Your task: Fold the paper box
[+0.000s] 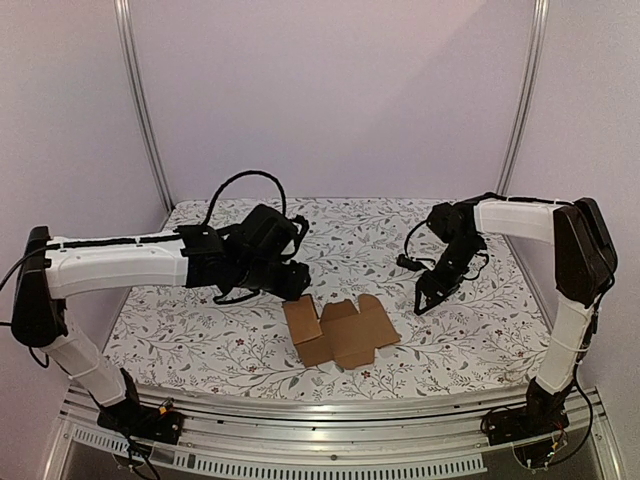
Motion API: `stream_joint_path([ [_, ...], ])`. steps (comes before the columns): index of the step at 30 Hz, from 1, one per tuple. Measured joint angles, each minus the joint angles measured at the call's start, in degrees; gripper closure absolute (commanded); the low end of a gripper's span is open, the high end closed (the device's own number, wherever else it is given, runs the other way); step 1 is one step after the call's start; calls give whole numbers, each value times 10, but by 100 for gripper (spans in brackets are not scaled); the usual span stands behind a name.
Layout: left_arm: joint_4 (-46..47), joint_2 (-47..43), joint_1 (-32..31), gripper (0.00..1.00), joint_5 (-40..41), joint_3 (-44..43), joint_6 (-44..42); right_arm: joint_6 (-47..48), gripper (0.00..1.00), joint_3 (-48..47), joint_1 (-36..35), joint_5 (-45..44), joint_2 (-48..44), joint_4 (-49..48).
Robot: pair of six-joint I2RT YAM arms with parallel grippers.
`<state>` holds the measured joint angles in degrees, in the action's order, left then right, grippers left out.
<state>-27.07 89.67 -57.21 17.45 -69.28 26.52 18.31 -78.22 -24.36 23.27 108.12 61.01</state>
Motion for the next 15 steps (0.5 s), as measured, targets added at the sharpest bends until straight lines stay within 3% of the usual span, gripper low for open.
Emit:
stream_joint_path([
  [5,51,14,17,64,-72,64,-19,0,42,2,0,10,0,0],
  [15,135,49,50,80,-147,74,-27,2,43,3,0,22,9,0],
])
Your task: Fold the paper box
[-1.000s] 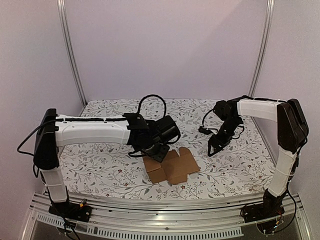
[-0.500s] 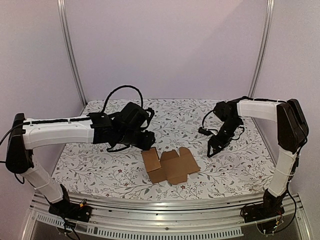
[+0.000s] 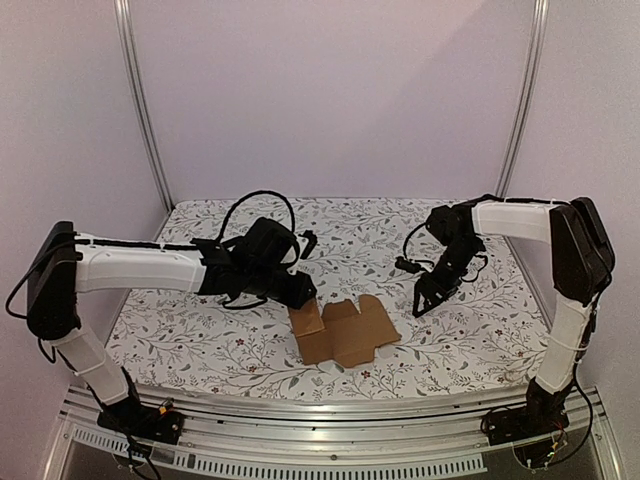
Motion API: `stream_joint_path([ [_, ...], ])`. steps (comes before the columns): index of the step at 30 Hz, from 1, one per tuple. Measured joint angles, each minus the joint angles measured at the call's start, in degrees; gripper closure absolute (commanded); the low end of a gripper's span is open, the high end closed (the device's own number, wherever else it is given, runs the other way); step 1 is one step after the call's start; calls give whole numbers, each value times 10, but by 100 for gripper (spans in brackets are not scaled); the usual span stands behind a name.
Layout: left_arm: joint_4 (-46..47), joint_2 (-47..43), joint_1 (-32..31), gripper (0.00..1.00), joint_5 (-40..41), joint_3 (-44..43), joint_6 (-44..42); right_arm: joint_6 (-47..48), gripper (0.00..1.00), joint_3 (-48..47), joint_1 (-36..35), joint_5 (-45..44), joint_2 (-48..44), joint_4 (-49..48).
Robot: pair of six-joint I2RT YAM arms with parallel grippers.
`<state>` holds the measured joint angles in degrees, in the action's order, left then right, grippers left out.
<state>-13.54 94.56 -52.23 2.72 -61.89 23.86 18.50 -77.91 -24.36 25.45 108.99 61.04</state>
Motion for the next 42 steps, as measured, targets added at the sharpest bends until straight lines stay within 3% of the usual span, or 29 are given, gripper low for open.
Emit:
stream_joint_path([
  [5,19,29,4,84,-9,-14,-1,0,44,1,0,2,3,0],
  [18,9,44,-9,83,-1,-33,-3,5,44,3,0,5,9,0],
  [21,-22,27,-14,77,2,-33,-5,7,43,3,0,7,9,0],
  [27,-44,-54,-26,53,10,-32,-19,3,40,3,0,21,11,0],
  [32,-46,-93,-23,50,40,-57,-29,-7,40,-1,0,41,30,4],
  [38,-118,-2,-18,50,56,-152,-38,-25,39,-12,-9,53,69,5],
  [42,-158,50,-17,50,44,-160,-39,-33,39,-18,-16,65,83,5],
])
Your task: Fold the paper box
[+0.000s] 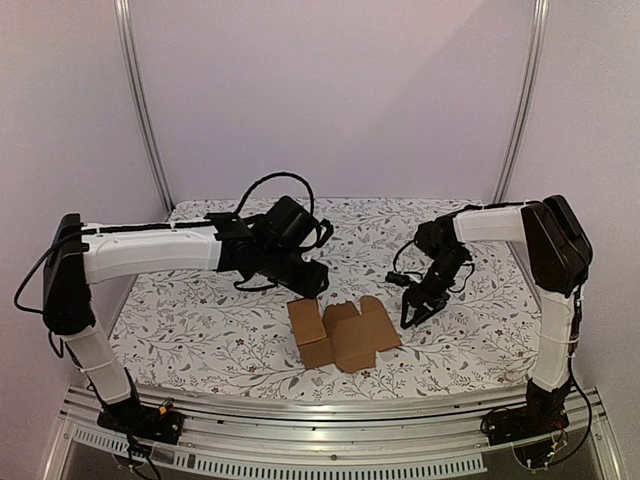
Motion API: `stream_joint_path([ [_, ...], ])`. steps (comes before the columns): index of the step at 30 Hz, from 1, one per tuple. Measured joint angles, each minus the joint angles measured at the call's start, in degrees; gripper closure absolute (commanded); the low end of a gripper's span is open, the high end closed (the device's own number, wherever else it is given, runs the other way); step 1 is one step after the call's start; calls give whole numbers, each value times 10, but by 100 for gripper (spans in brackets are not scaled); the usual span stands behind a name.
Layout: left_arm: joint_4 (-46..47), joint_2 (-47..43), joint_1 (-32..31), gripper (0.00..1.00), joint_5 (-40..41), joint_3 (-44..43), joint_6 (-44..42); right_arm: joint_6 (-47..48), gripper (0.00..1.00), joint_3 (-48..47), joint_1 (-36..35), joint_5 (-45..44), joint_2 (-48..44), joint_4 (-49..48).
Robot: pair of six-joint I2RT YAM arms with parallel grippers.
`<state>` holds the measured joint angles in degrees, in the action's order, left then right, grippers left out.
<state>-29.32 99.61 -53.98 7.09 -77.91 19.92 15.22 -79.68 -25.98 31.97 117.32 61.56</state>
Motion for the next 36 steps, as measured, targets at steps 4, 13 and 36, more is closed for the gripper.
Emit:
stream_joint_path([
  [4,-28,29,0,50,-3,1,0,-5,39,-6,-11,3,4,0],
  [13,-93,108,0,52,-25,-182,-121,-5,39,-6,-17,1,4,0],
  [36,-376,444,1,96,-74,-562,-262,16,39,22,60,12,-48,1],
])
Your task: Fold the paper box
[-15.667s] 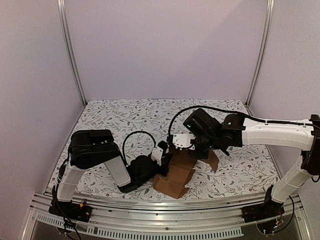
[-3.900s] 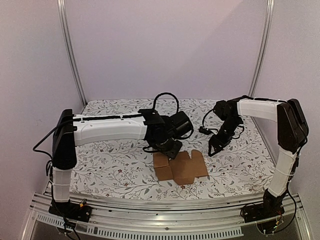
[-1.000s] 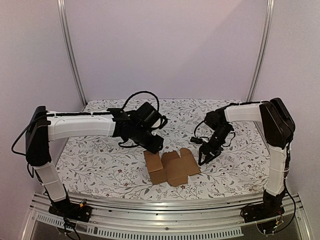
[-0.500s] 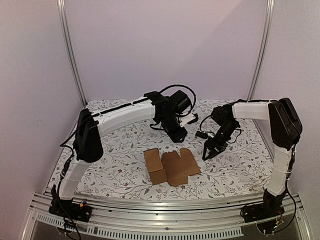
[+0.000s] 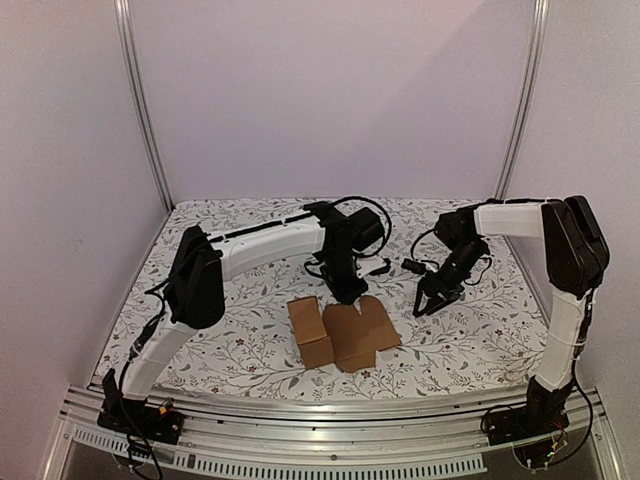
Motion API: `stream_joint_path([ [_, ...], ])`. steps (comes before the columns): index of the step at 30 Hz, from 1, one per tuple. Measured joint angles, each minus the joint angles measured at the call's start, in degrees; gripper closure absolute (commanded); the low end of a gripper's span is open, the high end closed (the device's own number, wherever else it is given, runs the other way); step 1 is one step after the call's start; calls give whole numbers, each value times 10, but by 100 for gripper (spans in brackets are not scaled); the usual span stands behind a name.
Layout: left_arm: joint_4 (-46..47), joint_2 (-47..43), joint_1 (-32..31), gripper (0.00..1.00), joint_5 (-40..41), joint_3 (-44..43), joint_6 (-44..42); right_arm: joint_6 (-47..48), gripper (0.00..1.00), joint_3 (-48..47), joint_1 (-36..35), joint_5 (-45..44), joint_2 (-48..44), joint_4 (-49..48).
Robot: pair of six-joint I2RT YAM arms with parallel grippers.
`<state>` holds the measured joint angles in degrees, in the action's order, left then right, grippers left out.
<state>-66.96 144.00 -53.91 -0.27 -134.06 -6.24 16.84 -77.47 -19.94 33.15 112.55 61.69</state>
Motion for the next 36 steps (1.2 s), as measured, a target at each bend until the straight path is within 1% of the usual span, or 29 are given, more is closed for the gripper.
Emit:
stream_joint_path([
  [1,0,1,0,100,-4,-1,-3,0,39,0,1,0,0,0],
  [9,-4,2,1,100,-30,-6,-8,0,39,0,2,0,0,0],
  [14,5,-8,1,100,-28,3,-3,3,39,-1,2,0,-4,2],
  [17,49,-59,1,100,-21,68,8,9,38,-20,2,-1,-14,15],
  [22,168,-206,1,100,-8,219,31,17,38,-99,2,0,-18,45],
  [25,239,-275,1,100,-3,274,44,20,38,-143,2,0,-17,61],
  [30,337,-320,1,100,26,337,71,23,37,-207,2,2,-11,89],
  [32,379,-328,1,100,43,373,84,24,37,-213,2,6,-11,93],
  [36,471,-355,1,100,76,485,112,30,37,-200,2,11,-16,98],
])
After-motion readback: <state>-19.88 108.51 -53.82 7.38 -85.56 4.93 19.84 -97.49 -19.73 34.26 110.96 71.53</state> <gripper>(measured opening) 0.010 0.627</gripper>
